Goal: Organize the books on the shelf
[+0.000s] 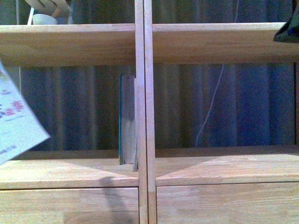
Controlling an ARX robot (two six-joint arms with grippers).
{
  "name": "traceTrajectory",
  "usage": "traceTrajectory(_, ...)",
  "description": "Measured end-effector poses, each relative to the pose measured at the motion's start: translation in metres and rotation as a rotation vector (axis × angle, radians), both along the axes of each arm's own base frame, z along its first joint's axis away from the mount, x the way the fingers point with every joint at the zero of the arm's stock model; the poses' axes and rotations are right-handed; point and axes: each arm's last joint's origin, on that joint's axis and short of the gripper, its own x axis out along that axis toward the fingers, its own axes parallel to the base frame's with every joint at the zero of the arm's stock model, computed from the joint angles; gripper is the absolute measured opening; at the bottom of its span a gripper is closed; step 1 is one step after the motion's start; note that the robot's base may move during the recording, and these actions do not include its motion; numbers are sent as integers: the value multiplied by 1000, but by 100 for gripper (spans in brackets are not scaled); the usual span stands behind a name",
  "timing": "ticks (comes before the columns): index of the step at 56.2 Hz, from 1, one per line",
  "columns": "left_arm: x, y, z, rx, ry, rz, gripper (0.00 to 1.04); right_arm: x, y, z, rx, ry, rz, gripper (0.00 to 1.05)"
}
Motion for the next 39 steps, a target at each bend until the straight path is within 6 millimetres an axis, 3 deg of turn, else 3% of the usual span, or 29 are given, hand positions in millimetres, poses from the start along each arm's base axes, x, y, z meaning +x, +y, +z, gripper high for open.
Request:
traceTrajectory(7,2,14,1,222,-40,113,7,-10,-3,-19,-163,160,-40,81)
traceTrajectory(18,22,28,-12,464,-56,205,7,-38,-13,-68,-283,174,-35,52)
traceTrajectory(28,60,34,-19,577,-54,217,7,-61,-18,-113,-299,198,-54,21)
traceTrajectory(35,88,33,-17,597,-68,212,7,-73,-18,-131,-309,196,-54,3)
traceTrajectory(39,104,31,-17,598,-77,206,7,-79,-18,-140,-313,198,-54,3)
